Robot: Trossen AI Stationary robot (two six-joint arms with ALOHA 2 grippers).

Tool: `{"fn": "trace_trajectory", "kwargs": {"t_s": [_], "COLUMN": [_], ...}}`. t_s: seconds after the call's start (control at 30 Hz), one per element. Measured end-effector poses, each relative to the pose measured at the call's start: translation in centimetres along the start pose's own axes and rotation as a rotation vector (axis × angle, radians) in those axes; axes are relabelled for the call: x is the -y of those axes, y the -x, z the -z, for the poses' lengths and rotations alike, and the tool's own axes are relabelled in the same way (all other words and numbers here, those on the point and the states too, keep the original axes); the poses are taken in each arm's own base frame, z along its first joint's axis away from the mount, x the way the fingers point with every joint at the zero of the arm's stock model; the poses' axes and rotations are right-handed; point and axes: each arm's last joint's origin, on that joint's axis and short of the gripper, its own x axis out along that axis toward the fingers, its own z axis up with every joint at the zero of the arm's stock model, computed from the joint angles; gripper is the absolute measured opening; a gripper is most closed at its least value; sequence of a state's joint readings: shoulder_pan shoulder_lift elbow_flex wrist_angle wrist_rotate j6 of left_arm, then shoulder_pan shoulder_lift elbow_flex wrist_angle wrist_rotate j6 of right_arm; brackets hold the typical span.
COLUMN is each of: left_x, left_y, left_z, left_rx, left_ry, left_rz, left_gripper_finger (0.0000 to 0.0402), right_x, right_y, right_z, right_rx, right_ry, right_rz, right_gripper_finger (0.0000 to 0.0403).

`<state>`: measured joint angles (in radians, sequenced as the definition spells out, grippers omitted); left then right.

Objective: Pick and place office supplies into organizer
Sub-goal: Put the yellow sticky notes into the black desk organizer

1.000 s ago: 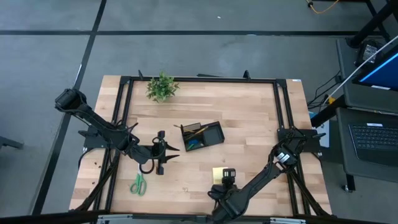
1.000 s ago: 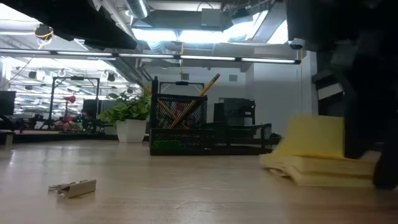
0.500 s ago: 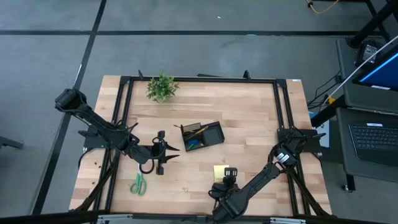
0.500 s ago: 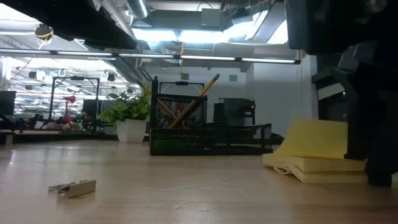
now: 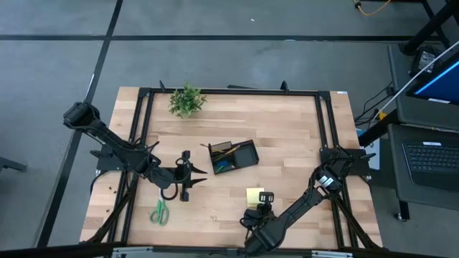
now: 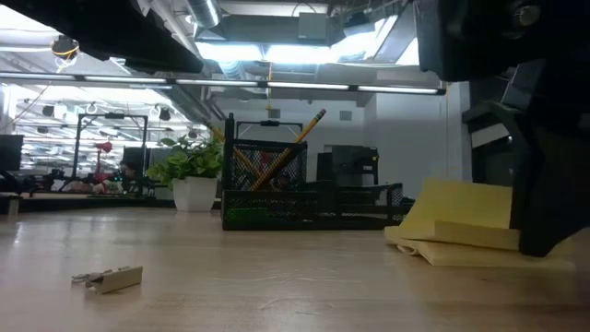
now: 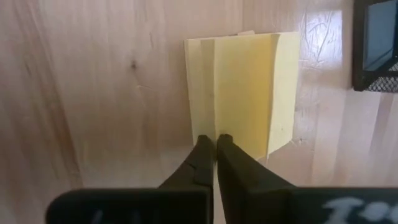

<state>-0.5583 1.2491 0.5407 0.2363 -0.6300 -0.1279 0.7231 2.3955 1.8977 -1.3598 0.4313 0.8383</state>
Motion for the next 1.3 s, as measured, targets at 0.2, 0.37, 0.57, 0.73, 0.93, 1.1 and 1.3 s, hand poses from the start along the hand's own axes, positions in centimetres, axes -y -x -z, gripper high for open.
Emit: {"fn": "trace_trajectory", "kwargs": {"t_s": [0.2, 0.37, 0.57, 0.73, 0.93, 1.1, 1.3], "left_x": [0.0, 0.0, 0.0, 0.0, 0.1, 0.1, 0.1], "left_y": [0.0, 0.0, 0.0, 0.0, 0.1, 0.1, 0.1], "left_z": [0.0, 0.0, 0.0, -0.1, -0.4, -0.4, -0.5], "left_rx": [0.0, 0.0, 0.0, 0.013, 0.04, 0.041, 0.043], "left_ry": [0.0, -0.002, -0.003, -0.017, -0.036, -0.035, -0.051], "left_rz": [0.0, 0.0, 0.0, 0.001, 0.002, 0.001, 0.0], "left_gripper_finger": [0.009, 0.009, 0.009, 0.009, 0.009, 0.009, 0.009], "right_x": [0.6, 1.5, 2.0, 2.1, 2.5, 4.2, 7.4], "right_y": [1.0, 2.6, 3.8, 4.0, 4.0, 5.1, 6.3], "right_z": [-0.1, -0.4, -0.9, -1.1, -1.4, -2.0, -2.0], "right_rx": [-0.017, 0.0, 0.047, 0.073, 0.114, 0.177, 0.195], "right_ry": [-0.047, -0.076, -0.08, -0.065, -0.061, -0.061, -0.054], "right_rz": [0.026, 0.07, 0.086, 0.1, 0.135, 0.16, 0.173], "right_gripper_finger": [0.0008, 0.0007, 0.0007, 0.0007, 0.0007, 0.0007, 0.0006]}}
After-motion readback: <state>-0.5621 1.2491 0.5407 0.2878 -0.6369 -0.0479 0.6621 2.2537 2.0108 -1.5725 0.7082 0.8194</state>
